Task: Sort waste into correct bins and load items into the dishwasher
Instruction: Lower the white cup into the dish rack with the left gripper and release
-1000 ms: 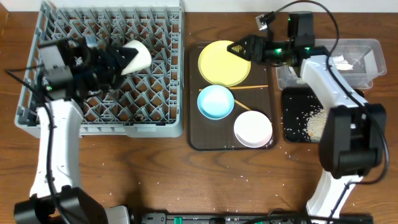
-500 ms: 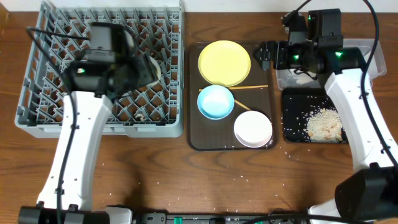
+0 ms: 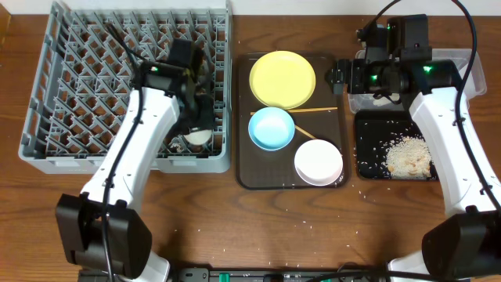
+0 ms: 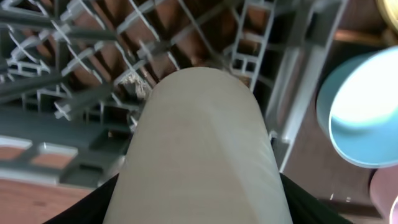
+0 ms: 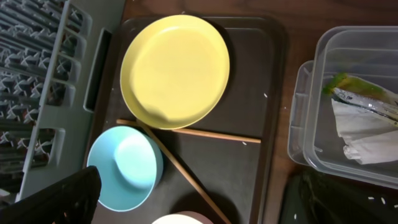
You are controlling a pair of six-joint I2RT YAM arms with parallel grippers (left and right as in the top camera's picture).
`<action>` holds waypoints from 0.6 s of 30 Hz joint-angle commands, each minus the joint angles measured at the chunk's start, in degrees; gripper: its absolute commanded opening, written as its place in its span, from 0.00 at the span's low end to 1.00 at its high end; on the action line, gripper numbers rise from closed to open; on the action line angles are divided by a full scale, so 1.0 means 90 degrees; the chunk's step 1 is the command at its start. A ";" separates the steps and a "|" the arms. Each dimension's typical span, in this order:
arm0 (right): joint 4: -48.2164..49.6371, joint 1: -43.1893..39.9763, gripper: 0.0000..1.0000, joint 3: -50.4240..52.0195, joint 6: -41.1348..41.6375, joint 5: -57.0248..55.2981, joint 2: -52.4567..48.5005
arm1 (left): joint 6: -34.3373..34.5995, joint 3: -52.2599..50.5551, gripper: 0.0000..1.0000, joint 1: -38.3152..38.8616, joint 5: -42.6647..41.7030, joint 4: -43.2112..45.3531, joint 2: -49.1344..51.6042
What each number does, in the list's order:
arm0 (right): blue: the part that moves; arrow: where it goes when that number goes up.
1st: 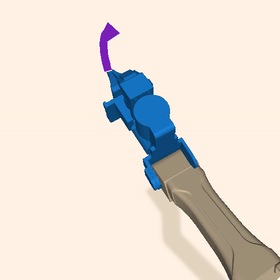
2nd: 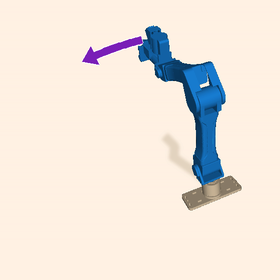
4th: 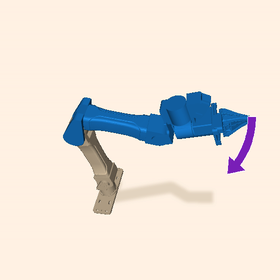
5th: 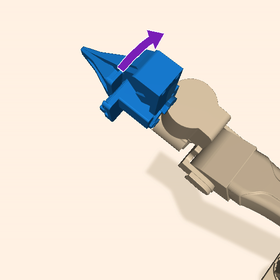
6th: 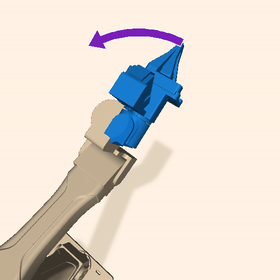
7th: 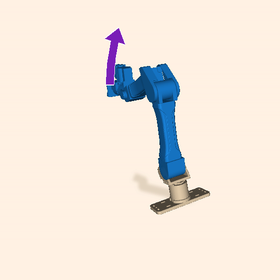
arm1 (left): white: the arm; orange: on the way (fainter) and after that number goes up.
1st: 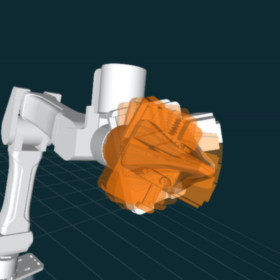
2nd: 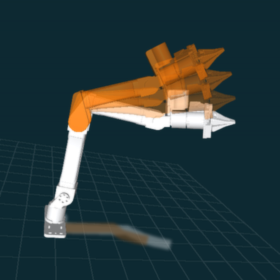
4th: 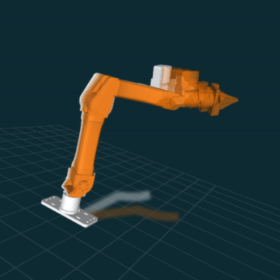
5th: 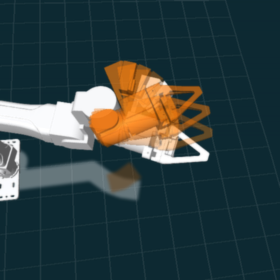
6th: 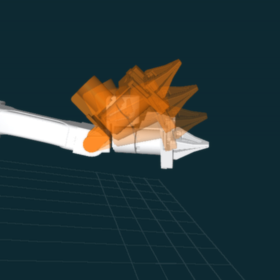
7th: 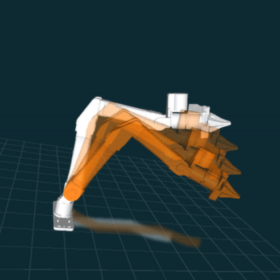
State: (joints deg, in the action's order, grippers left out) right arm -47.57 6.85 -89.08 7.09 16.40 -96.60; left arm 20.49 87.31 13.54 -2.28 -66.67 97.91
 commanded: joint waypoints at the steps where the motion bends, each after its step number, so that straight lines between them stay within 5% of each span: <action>1: -0.0007 0.0034 0.99 -0.0017 -0.0075 -0.0061 0.0036 | -0.0092 0.0095 0.08 0.0107 0.0143 -0.0189 -0.0034; 18: -0.0129 0.0039 0.99 -0.0017 -0.0010 -0.0061 0.0036 | 0.0019 -0.0197 0.14 0.0107 0.0141 0.0112 0.0879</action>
State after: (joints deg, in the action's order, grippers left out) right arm -48.47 6.85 -89.08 7.14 16.08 -96.60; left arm 20.71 86.52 14.52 -2.15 -65.47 104.42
